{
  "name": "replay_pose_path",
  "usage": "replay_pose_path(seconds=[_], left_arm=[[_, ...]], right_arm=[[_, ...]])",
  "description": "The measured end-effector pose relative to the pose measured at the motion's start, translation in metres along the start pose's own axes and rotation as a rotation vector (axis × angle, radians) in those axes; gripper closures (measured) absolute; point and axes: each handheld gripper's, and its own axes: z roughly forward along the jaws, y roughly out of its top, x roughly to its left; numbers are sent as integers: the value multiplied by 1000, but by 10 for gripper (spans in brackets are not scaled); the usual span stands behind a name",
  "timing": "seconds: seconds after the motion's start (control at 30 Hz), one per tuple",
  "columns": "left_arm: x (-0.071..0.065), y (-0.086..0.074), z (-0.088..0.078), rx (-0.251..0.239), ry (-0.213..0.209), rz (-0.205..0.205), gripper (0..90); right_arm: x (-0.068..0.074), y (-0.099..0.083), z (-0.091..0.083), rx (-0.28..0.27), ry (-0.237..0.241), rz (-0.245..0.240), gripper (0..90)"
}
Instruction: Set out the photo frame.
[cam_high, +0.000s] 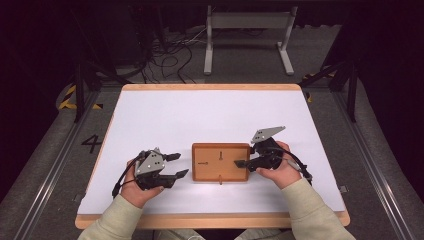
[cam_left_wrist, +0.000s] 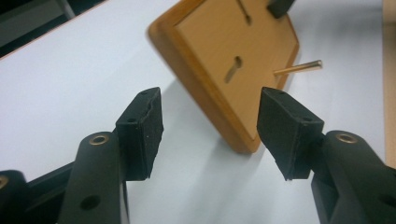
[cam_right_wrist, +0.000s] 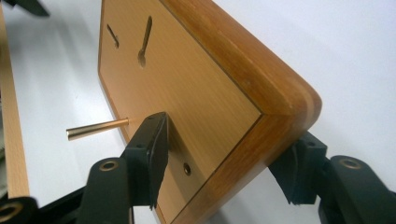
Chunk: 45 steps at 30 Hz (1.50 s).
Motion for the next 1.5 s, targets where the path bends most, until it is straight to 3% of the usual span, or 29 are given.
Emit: replay_pose_path(seconds=[0.27, 0.5, 0.67, 0.9, 1.5], left_arm=[[12, -8, -1, -15, 47, -103, 409], [18, -13, 2, -3, 62, -132, 404], [19, -13, 4, -10, 73, -154, 382], [23, -14, 5, -7, 43, -205, 385], [27, -16, 8, 26, 48, -222, 394]], right_arm=[[16, -4, -11, 1, -44, -127, 479], [27, -3, -20, 35, -62, -194, 526], [34, -4, -24, 48, -60, -220, 556], [41, -6, -29, 61, -46, -246, 595], [52, -10, -37, 78, -21, -276, 623]])
